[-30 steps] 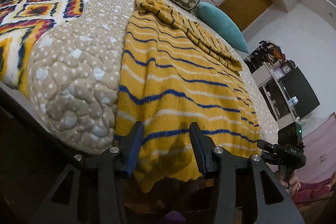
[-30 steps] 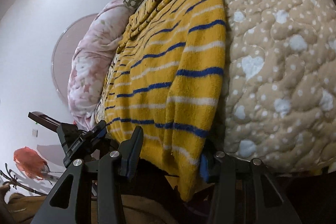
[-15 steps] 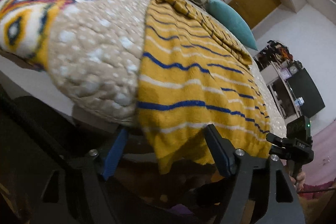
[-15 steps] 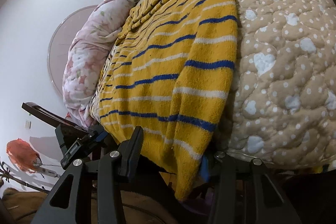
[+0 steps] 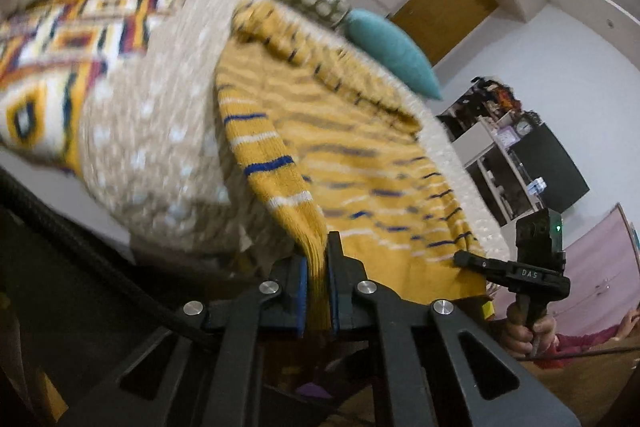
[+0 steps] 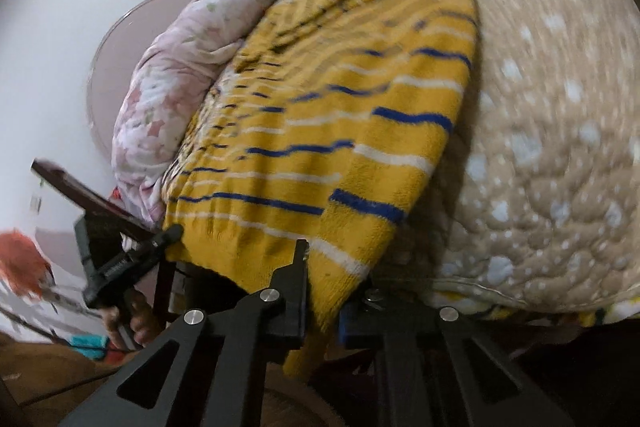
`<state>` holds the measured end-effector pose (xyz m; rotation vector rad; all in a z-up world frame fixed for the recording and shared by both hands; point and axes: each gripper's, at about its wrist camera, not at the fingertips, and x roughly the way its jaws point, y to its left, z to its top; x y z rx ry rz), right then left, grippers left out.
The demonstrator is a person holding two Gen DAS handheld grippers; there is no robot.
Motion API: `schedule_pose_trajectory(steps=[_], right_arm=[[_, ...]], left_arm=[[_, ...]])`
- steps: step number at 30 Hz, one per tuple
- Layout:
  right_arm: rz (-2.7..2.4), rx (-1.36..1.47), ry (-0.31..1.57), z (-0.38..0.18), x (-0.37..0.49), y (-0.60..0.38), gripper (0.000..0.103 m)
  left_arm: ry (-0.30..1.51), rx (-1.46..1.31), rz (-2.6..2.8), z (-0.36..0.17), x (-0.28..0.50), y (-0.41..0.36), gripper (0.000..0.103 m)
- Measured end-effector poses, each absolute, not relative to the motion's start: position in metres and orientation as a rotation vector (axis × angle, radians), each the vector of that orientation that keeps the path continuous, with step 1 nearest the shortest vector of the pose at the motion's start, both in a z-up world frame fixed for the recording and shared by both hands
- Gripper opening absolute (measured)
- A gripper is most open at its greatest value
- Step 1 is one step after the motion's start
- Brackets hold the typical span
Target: Fold small clothes
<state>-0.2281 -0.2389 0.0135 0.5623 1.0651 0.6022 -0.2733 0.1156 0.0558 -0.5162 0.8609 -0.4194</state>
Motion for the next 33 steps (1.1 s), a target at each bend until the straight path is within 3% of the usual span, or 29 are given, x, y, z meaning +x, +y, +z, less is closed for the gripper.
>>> schedule_pose_trajectory(steps=[9, 18, 23, 33], right_arm=[[0.702, 0.512, 0.907, 0.089, -0.206, -0.231, 0.011], [0.538, 0.47, 0.789, 0.136, -0.072, -0.239, 0.011], [0.406, 0.495, 0.827, 0.115, 0.023, -0.25, 0.011], [0.317, 0.753, 0.957, 0.042, 0.111, -0.285, 0.014]], left_arm=[[0.697, -0.563, -0.45, 0.121, -0.214, 0.121, 0.006], [0.691, -0.512, -0.327, 0.151, -0.011, 0.108, 0.006], [0.784, -0.423, -0.229, 0.128, 0.081, 0.094, 0.006], [0.882, -0.511, -0.175, 0.074, 0.143, 0.105, 0.01]])
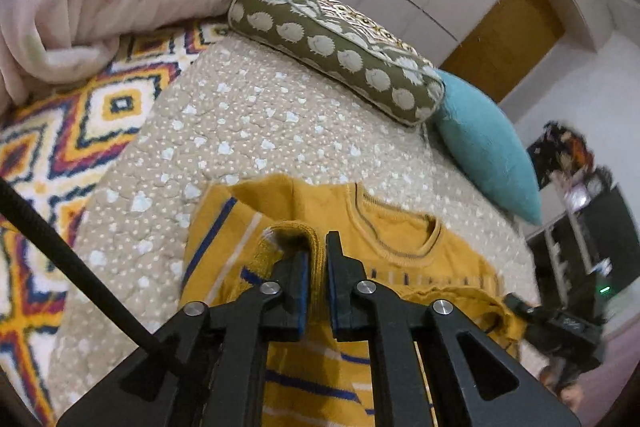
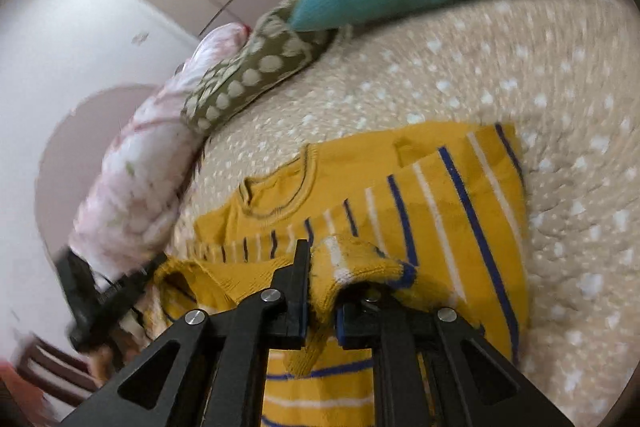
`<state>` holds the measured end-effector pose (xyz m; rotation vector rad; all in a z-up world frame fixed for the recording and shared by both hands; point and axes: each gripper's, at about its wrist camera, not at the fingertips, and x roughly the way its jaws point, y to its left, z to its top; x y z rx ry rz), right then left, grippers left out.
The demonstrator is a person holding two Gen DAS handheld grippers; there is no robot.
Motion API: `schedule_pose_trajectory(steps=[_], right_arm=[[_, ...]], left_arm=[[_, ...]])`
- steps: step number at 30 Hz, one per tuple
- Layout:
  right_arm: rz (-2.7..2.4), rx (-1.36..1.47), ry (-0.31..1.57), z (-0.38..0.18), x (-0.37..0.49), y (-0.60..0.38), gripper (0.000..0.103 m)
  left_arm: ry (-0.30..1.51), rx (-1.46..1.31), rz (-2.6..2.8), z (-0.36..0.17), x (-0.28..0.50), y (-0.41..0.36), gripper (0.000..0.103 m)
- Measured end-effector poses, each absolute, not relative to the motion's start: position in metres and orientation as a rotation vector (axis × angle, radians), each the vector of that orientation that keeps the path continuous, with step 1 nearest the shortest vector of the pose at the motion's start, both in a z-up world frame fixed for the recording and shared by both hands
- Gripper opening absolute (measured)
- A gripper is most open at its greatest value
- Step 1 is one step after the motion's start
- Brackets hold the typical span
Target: Fold small clothes
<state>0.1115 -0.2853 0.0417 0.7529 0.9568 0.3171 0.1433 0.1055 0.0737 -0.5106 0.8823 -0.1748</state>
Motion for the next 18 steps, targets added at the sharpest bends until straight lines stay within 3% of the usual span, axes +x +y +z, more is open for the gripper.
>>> schedule_pose_trajectory(steps=[3, 5, 7, 8, 15, 18], right_arm=[[0.32, 0.896, 0.982, 0.021, 0.129, -0.298, 0.036], [0.299, 0.951, 0.973, 0.013, 0.139, -0.303, 0.043], [0.288, 1.006, 0.969, 0.006, 0.145, -0.308, 0.044], [0.278, 1.019, 0.967, 0.003, 0.146, -0.31, 0.044], [0.249, 1.052, 0.965, 0.001, 0.165, -0.316, 0.045], [0.256, 1.104, 0.934, 0.007, 0.166, -0.323, 0.055]], left_arm=[[0.883, -0.599, -0.221, 0.07, 0.154, 0.114, 0.018], [0.868, -0.644, -0.242, 0.069, 0.157, 0.118, 0.026], [0.823, -0.679, -0.207, 0.071, 0.156, 0.127, 0.059], [0.798, -0.7, -0.188, 0.072, 0.156, 0.133, 0.065], [0.784, -0.779, -0.132, 0.072, 0.154, 0.163, 0.068], [0.806, -0.686, -0.135, 0.079, 0.142, 0.153, 0.068]])
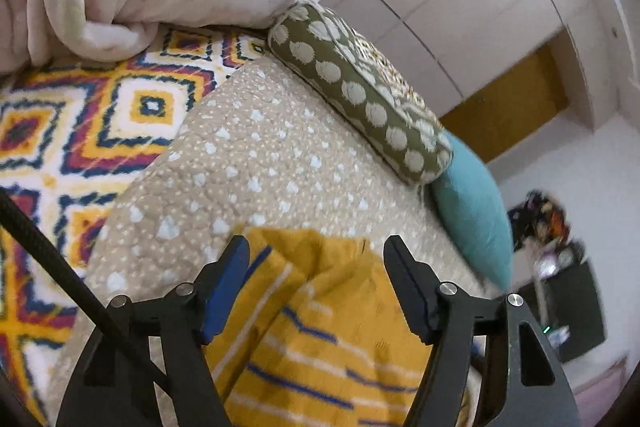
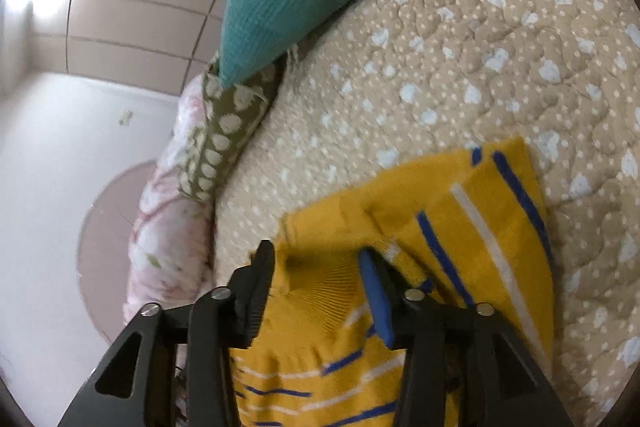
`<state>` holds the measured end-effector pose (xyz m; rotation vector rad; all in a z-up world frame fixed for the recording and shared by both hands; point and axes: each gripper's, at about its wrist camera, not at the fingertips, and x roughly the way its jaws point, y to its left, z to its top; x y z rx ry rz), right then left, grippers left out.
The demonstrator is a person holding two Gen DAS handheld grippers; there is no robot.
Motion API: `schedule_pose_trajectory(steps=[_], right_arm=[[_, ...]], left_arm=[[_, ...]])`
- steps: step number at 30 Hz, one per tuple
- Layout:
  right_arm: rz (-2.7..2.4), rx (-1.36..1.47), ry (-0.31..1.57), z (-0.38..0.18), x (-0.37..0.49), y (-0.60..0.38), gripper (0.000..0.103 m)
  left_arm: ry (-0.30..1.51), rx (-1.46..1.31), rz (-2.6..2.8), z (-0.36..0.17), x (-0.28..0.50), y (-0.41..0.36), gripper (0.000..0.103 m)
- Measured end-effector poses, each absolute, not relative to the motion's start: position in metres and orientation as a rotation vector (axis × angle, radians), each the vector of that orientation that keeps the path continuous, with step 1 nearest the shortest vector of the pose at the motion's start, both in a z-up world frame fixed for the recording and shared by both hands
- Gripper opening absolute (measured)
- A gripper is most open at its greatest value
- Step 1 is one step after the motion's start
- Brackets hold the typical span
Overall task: Fold small clothes
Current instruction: 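Open both grippers and lift them away from the sweater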
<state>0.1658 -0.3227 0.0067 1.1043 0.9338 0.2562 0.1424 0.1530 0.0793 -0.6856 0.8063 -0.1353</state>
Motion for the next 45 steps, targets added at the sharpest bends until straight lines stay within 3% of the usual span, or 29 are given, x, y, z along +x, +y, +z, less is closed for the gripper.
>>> schedule_pose_trajectory(steps=[3, 8, 17, 19, 20, 29, 35, 41, 43, 45], right_arm=[[0.199, 1.075, 0.861, 0.022, 0.158, -0.335, 0.07], [0.296, 0.946, 0.865, 0.047, 0.131, -0.341, 0.07], [0.253, 0.484, 0.906, 0.048, 0.017, -0.322, 0.06], [0.214, 0.449, 0.921, 0.039, 0.003, -0.323, 0.047], [0.183, 0.437, 0.93, 0.034, -0.002, -0.324, 0.046], [0.029, 0.489, 0.868, 0.017, -0.056, -0.353, 0.046], [-0.005, 0.342, 0.857, 0.031, -0.081, -0.346, 0.046], [-0.103, 0.121, 0.853, 0.051, -0.097, -0.344, 0.045], [-0.111, 0.112, 0.838, 0.06, -0.103, -0.348, 0.045], [-0.09, 0.144, 0.813, 0.069, -0.105, -0.352, 0.045]], left_arm=[[0.823, -0.564, -0.149, 0.088, 0.129, 0.14, 0.068], [0.871, -0.266, -0.157, 0.09, 0.089, 0.108, 0.069], [0.846, 0.08, -0.107, 0.064, 0.011, 0.067, 0.069], [0.852, 0.096, -0.099, 0.057, -0.001, 0.064, 0.069], [0.861, 0.087, -0.106, 0.054, -0.004, 0.063, 0.069], [0.938, -0.049, -0.091, 0.035, -0.026, 0.058, 0.07], [0.822, -0.085, -0.062, 0.072, -0.067, 0.057, 0.07], [0.678, -0.084, 0.1, 0.12, -0.109, 0.08, 0.084], [0.625, -0.092, 0.157, 0.134, -0.12, 0.092, 0.095], [0.592, -0.102, 0.173, 0.139, -0.126, 0.099, 0.097]])
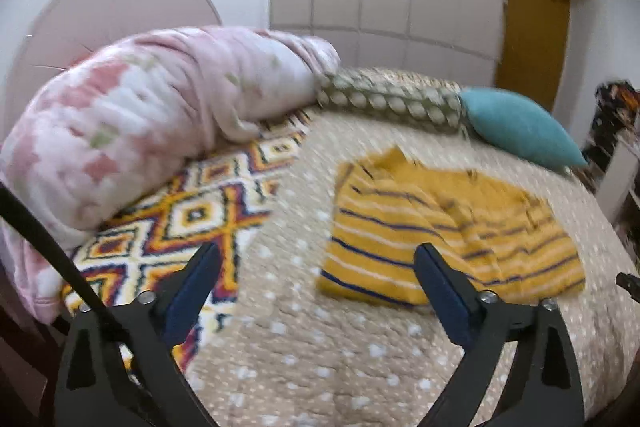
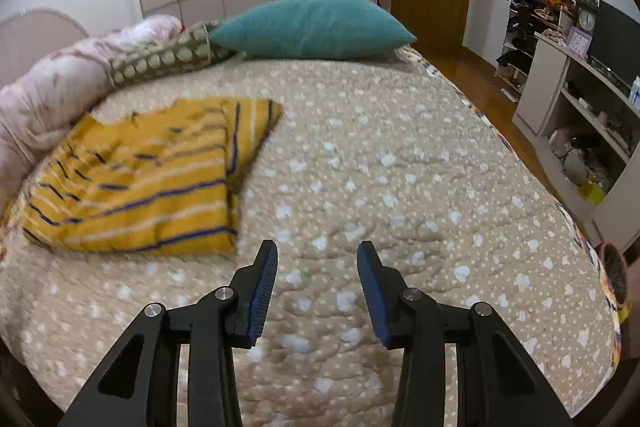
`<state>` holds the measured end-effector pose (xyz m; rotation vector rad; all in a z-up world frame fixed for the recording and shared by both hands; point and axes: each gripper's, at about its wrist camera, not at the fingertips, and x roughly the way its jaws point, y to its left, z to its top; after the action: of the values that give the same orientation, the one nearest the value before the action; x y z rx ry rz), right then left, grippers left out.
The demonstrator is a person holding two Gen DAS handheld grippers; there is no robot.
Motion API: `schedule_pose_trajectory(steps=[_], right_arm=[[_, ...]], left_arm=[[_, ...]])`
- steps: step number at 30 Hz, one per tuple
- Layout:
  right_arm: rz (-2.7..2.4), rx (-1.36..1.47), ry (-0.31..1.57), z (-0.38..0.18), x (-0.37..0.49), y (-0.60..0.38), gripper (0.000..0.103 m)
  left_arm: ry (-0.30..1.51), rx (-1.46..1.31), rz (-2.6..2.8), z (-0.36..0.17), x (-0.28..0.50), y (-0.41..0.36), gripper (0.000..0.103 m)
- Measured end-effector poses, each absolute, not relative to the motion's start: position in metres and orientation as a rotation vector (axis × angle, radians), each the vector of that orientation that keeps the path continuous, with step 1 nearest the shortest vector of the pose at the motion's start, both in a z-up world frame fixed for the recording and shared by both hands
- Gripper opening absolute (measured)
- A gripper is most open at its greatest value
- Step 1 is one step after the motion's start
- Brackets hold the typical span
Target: Fold small clothes
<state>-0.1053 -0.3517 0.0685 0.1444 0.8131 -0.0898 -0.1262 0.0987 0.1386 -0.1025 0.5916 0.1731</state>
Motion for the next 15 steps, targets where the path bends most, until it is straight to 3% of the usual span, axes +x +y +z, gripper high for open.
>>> schedule_pose_trajectory(steps=[8, 15], right_arm=[[0.075, 0.219, 0.782, 0.078, -0.069, -0.316, 0.045], [0.186, 0.299, 0.929, 0.033, -0.015, -0.291, 0.042]], left_arm=[[0.715, -0.13, 0.077, 0.106, -0.12, 0.091, 0.097], [0.761, -0.125, 0.021, 0.091, -0.086, 0.081, 0.097]])
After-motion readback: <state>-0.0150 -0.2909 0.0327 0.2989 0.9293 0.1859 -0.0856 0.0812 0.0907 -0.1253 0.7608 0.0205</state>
